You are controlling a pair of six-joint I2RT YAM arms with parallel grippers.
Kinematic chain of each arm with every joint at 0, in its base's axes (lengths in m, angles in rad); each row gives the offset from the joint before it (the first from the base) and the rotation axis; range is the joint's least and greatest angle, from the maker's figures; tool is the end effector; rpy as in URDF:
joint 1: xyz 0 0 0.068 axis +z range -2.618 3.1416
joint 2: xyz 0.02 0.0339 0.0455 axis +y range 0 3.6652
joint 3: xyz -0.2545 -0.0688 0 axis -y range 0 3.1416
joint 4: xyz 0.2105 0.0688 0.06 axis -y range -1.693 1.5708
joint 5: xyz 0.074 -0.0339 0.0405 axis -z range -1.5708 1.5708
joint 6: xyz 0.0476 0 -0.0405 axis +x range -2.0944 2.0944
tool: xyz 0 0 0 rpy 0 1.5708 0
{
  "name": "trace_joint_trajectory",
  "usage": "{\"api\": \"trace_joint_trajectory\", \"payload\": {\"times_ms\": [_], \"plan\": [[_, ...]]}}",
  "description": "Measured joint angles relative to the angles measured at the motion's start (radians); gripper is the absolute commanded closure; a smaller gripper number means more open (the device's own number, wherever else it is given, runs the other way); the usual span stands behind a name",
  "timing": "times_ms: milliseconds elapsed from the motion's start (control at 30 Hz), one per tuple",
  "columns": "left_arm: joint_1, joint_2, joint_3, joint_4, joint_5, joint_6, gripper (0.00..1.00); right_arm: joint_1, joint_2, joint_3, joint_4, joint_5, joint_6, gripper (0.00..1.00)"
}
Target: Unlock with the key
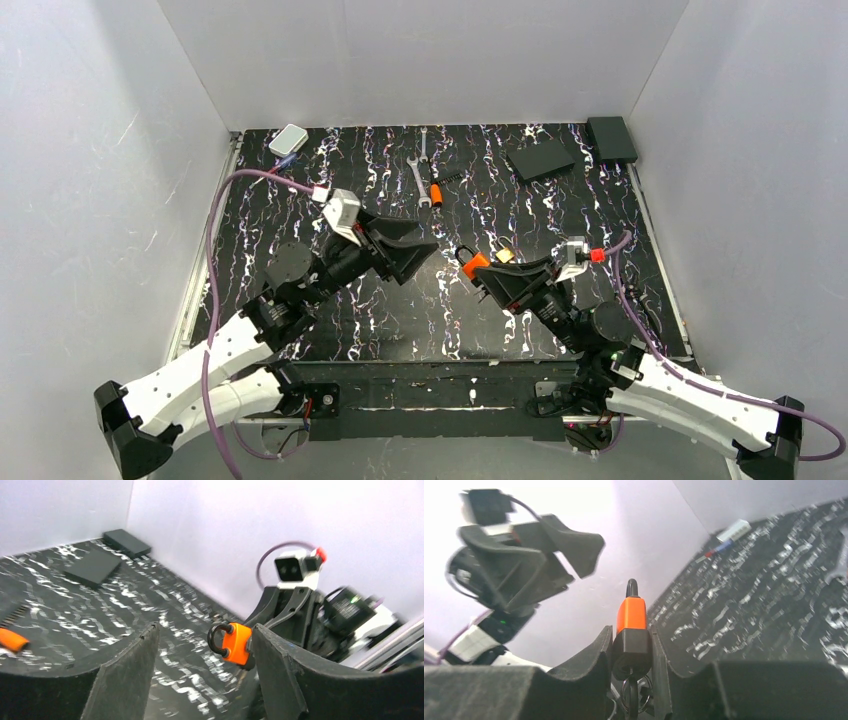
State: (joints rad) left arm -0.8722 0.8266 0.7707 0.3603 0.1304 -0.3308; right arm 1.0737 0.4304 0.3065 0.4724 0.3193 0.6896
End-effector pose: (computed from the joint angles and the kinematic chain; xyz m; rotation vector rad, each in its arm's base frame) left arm 0.1089 -0.1393 0.3852 0.4753 1.2650 -1.1102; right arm 0.0689 0.0958 0.2939 0.0459 1.3554 1.3206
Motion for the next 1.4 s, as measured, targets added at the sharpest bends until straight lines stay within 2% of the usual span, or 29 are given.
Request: {"api": "trace_joint_trajectory", "payload": {"times_ms": [133, 233, 467, 767, 867, 933, 1100, 1233, 1400], "plan": [[0.003, -0.021, -0.055, 0.127, -0.037, -0.257, 0.35, 0.0, 0.015, 0.0, 0.127, -0.066, -0.045, 0.99], [0.006, 0.006, -0.075, 0.222, -0.036, -0.394, 0.4, 0.0, 0.049, 0.013, 0.192, -0.118, -0.061, 0.99], [0.012, 0.123, -0.092, 0.447, 0.085, -0.571, 0.52, 0.0, 0.146, 0.09, 0.285, -0.201, -0.065, 0.99], [0.012, 0.135, -0.09, 0.586, 0.205, -0.614, 0.55, 0.0, 0.199, 0.177, 0.317, -0.221, -0.044, 0.99], [0.012, 0.139, -0.09, 0.613, 0.229, -0.617, 0.59, 0.0, 0.211, 0.192, 0.316, -0.22, -0.035, 0.99], [0.012, 0.143, -0.089, 0.628, 0.24, -0.619, 0.63, 0.0, 0.219, 0.201, 0.313, -0.218, -0.033, 0.99], [0.012, 0.16, -0.085, 0.637, 0.26, -0.615, 0.65, 0.0, 0.245, 0.215, 0.313, -0.218, -0.027, 0.99], [0.014, 0.18, -0.078, 0.644, 0.259, -0.612, 0.71, 0.0, 0.255, 0.216, 0.313, -0.218, -0.025, 0.99], [0.015, 0.2, -0.063, 0.652, 0.258, -0.612, 0.72, 0.0, 0.266, 0.217, 0.313, -0.218, -0.023, 0.99]]}}
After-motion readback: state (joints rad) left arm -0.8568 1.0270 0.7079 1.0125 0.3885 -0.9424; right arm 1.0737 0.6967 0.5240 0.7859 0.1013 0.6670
